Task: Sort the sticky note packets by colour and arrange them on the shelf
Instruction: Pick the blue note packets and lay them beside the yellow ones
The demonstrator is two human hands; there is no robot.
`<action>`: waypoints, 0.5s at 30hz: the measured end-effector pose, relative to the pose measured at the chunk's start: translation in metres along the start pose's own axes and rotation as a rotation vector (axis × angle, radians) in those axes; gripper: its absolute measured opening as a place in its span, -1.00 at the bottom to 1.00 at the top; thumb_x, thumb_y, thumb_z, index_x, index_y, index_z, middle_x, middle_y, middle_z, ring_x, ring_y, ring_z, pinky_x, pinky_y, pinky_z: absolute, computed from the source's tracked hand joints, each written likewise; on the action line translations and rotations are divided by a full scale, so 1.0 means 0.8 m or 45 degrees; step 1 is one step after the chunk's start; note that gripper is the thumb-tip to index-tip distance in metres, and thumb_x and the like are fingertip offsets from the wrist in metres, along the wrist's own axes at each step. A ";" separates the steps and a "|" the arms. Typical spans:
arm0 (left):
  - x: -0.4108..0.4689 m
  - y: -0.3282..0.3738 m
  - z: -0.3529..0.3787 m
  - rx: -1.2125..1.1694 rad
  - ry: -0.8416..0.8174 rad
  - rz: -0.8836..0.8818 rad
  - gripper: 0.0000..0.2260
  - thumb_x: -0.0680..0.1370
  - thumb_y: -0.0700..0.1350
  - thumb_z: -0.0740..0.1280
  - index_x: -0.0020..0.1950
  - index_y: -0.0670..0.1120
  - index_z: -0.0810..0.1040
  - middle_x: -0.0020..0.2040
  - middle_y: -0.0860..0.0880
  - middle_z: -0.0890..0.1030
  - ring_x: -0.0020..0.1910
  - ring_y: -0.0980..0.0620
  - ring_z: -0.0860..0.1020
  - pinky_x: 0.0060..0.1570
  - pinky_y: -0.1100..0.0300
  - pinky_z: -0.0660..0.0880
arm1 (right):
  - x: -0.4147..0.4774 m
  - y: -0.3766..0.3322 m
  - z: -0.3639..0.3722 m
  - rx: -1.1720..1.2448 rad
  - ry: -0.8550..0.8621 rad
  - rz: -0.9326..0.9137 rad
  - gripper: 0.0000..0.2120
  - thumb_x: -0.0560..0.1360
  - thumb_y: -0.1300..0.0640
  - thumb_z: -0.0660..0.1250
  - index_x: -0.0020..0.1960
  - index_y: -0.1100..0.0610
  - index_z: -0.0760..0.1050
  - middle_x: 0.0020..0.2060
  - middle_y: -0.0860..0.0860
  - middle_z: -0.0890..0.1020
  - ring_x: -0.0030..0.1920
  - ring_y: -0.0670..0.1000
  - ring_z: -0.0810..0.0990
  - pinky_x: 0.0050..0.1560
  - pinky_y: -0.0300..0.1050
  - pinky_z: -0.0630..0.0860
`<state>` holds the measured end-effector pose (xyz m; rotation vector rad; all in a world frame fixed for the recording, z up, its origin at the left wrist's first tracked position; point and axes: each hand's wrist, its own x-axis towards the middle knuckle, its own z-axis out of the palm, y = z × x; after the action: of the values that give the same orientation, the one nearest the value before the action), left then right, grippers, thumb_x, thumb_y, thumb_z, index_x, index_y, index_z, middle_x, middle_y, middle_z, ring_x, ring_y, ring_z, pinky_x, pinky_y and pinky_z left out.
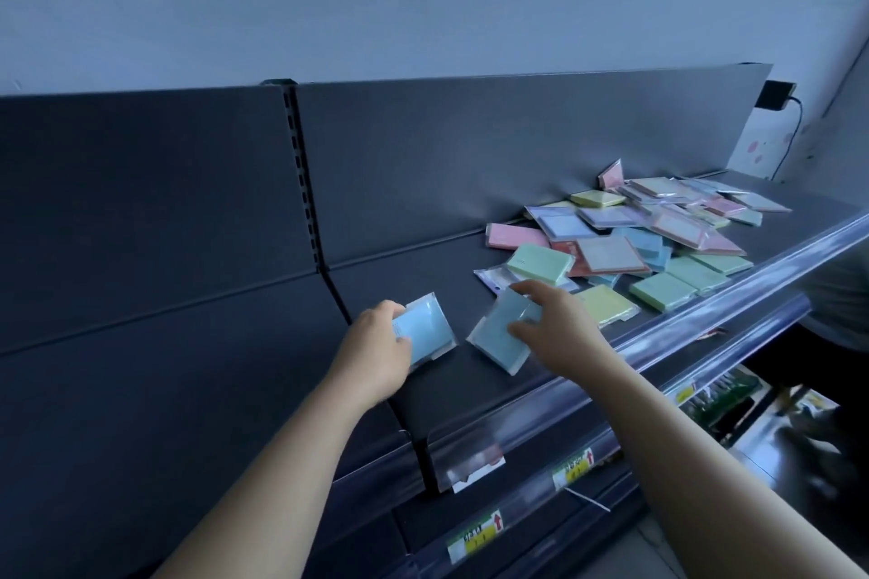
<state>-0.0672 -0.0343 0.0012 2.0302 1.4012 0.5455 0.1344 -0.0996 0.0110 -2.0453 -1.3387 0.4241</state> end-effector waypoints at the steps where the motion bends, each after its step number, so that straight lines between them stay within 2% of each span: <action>1: -0.001 -0.005 -0.007 -0.035 0.044 -0.013 -0.66 0.58 -0.23 0.18 0.35 -0.05 0.40 0.27 -0.02 0.46 0.07 -0.01 0.46 -0.10 0.20 0.35 | 0.003 -0.005 0.003 0.064 -0.002 -0.031 -0.55 0.47 0.28 0.33 0.34 0.05 0.43 0.04 0.02 0.53 -0.14 0.00 0.51 -0.26 -0.19 0.43; 5: -0.008 -0.024 -0.036 -0.114 0.272 -0.082 -0.78 0.56 -0.24 0.21 0.17 -0.03 0.45 0.10 0.01 0.53 -0.10 0.03 0.47 -0.31 0.23 0.34 | 0.017 -0.033 0.016 0.274 -0.100 -0.172 -0.58 0.42 0.36 0.36 0.24 0.10 0.51 -0.02 0.03 0.61 -0.10 0.03 0.60 -0.02 0.01 0.59; 7: -0.015 -0.032 -0.048 -0.137 0.362 -0.136 -0.81 0.57 -0.23 0.20 0.14 -0.02 0.44 0.05 0.03 0.53 -0.14 0.05 0.48 -0.35 0.26 0.36 | 0.022 -0.049 0.026 0.343 -0.180 -0.243 -0.61 0.41 0.38 0.37 0.19 0.08 0.52 -0.07 -0.01 0.63 -0.15 -0.01 0.60 0.00 0.05 0.61; 11: -0.040 -0.048 -0.062 -0.151 0.459 -0.183 -0.81 0.61 -0.19 0.14 0.18 0.00 0.43 0.10 0.06 0.51 -0.09 0.07 0.48 -0.29 0.31 0.38 | 0.026 -0.083 0.059 0.463 -0.368 -0.342 -0.66 0.42 0.39 0.39 0.08 0.03 0.52 -0.07 0.03 0.65 -0.26 -0.11 0.57 -0.08 0.00 0.62; 13: -0.054 -0.054 -0.067 -0.163 0.483 -0.183 -0.75 0.62 -0.18 0.14 0.26 0.03 0.42 0.17 0.10 0.50 -0.06 0.11 0.48 -0.26 0.33 0.37 | 0.025 -0.098 0.077 0.496 -0.439 -0.365 -0.67 0.42 0.36 0.40 0.08 0.03 0.52 -0.09 0.00 0.65 -0.30 -0.14 0.56 -0.11 -0.05 0.62; 15: -0.075 -0.065 -0.076 -0.195 0.542 -0.209 -0.68 0.62 -0.17 0.15 0.35 0.07 0.40 0.22 0.14 0.49 0.03 0.11 0.49 -0.14 0.30 0.41 | 0.020 -0.116 0.102 0.530 -0.542 -0.395 -0.68 0.42 0.32 0.41 0.11 0.04 0.51 -0.08 -0.03 0.65 -0.26 -0.11 0.60 -0.11 -0.07 0.63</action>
<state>-0.1631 -0.0620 0.0103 1.7208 1.6916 1.0220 0.0295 -0.0321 0.0147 -1.4238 -1.6199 0.9441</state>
